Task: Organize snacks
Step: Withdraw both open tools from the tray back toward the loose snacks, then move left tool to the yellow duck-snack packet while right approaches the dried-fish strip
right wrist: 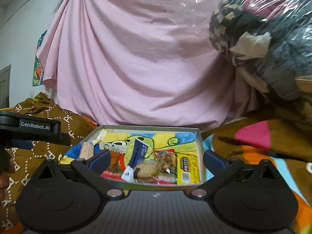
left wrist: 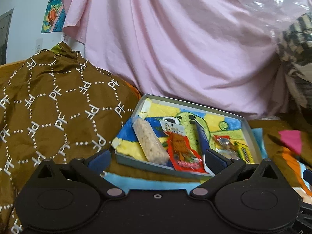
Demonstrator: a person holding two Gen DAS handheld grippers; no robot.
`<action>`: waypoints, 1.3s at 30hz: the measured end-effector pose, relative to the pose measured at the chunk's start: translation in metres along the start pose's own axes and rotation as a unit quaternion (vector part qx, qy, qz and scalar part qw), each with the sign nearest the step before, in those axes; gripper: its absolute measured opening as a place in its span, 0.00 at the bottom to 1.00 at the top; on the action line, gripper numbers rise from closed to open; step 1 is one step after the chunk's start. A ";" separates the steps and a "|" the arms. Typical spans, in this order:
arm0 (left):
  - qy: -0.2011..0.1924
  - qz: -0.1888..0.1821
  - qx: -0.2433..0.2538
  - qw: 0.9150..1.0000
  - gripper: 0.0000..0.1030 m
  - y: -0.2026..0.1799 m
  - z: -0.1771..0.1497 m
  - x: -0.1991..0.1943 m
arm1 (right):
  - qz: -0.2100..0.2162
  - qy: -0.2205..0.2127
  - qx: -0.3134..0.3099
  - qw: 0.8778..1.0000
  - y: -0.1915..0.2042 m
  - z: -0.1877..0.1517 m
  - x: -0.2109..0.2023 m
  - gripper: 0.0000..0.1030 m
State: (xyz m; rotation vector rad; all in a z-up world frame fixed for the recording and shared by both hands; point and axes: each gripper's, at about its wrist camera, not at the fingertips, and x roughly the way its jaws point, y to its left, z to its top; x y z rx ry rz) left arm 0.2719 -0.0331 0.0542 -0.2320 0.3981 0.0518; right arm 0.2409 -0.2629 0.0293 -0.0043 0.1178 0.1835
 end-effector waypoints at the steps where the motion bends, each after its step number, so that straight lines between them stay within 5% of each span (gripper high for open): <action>1: 0.001 -0.004 0.002 1.000 0.99 0.000 -0.004 -0.008 | 0.001 0.002 0.002 1.000 -0.001 -0.001 -0.007 1.00; 17: 0.055 -0.021 0.037 0.998 0.99 0.021 -0.062 -0.066 | 0.027 0.095 -0.046 0.994 0.031 -0.032 -0.090 1.00; 39: 0.140 -0.016 0.037 0.989 0.99 0.037 -0.107 -0.057 | 0.010 0.240 -0.070 0.968 0.038 -0.062 -0.066 1.00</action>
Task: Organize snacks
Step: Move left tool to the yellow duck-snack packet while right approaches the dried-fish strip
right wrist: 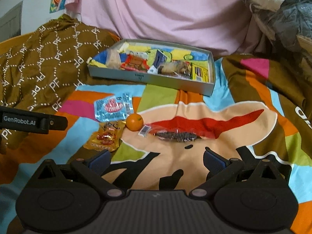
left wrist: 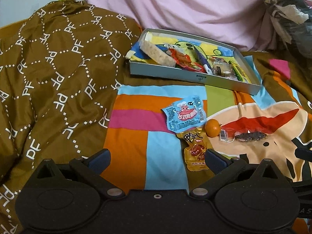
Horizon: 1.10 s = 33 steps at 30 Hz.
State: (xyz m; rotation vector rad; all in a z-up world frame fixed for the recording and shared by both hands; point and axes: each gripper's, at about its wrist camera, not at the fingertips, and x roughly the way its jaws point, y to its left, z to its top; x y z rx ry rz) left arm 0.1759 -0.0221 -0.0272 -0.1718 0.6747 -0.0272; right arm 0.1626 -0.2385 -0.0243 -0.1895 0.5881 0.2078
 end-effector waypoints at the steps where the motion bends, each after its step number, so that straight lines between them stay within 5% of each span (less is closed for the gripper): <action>1: 0.001 0.000 -0.001 1.000 0.99 0.000 0.000 0.002 | 0.000 0.003 0.001 1.000 -0.001 0.001 0.002 1.00; 19: 0.012 -0.004 0.006 1.000 0.99 -0.011 0.010 0.026 | -0.004 0.013 -0.021 1.000 -0.012 0.011 0.020 1.00; 33: 0.003 -0.008 0.053 0.999 0.99 -0.037 0.012 0.050 | -0.048 -0.026 -0.211 0.976 -0.018 0.011 0.057 1.00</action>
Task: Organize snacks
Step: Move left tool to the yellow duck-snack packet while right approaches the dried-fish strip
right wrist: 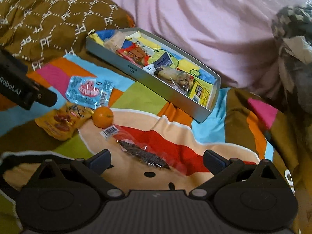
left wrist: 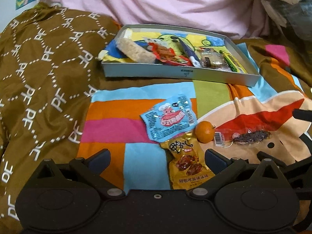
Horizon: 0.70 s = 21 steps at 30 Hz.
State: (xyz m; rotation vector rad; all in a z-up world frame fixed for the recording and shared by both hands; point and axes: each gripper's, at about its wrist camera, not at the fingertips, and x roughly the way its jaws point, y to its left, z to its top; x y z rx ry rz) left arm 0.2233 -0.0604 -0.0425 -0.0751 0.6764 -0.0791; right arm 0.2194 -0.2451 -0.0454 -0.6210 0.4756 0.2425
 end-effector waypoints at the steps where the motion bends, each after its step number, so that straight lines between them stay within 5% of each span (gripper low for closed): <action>1: 0.001 -0.003 0.003 1.000 0.99 -0.002 0.001 0.002 | 0.001 0.000 -0.007 1.000 0.000 -0.001 0.003 1.00; 8: 0.030 -0.049 0.003 0.998 0.99 -0.020 0.004 0.025 | 0.015 0.001 -0.065 0.998 0.006 -0.010 0.022 1.00; 13: 0.056 -0.045 0.015 0.997 0.99 -0.034 0.005 0.045 | 0.026 -0.001 -0.067 0.997 0.007 -0.011 0.029 1.00; 21: 0.087 -0.030 0.004 0.996 0.82 -0.029 0.008 0.067 | 0.043 0.002 -0.045 0.998 0.000 -0.012 0.035 0.99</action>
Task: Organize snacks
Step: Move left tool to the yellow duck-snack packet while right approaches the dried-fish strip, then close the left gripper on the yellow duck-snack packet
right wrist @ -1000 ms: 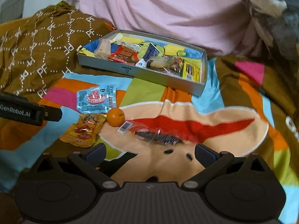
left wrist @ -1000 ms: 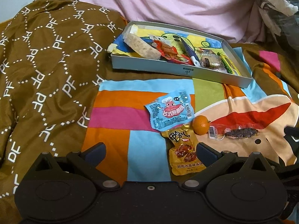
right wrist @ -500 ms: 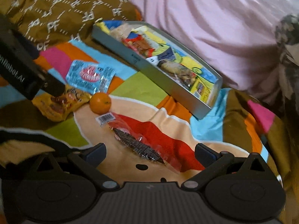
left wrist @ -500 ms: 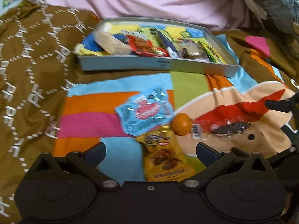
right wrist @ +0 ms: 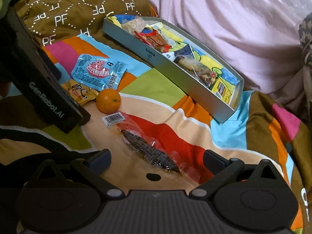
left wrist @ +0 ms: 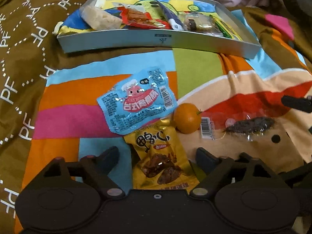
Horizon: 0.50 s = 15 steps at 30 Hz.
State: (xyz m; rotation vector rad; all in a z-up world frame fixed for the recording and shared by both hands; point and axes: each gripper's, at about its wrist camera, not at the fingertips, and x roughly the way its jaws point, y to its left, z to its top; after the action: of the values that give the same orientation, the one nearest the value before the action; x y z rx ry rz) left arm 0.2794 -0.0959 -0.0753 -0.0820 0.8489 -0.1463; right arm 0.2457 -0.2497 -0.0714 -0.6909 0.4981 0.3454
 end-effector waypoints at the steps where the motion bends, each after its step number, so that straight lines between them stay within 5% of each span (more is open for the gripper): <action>1: -0.001 -0.003 -0.004 1.000 0.77 0.002 0.001 0.000 | 0.000 0.001 0.003 1.000 -0.001 0.000 0.001 0.99; 5: 0.002 -0.010 -0.006 1.000 0.60 0.004 0.003 -0.001 | 0.000 0.005 0.013 1.000 -0.003 0.001 0.004 0.99; 15: 0.004 -0.015 -0.004 1.000 0.53 0.006 0.000 -0.007 | 0.005 0.013 0.019 1.000 -0.002 0.001 0.010 0.98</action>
State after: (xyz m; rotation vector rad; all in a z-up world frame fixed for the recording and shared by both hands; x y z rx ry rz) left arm 0.2752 -0.0891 -0.0706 -0.1017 0.8574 -0.1717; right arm 0.2551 -0.2492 -0.0748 -0.6572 0.5308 0.3358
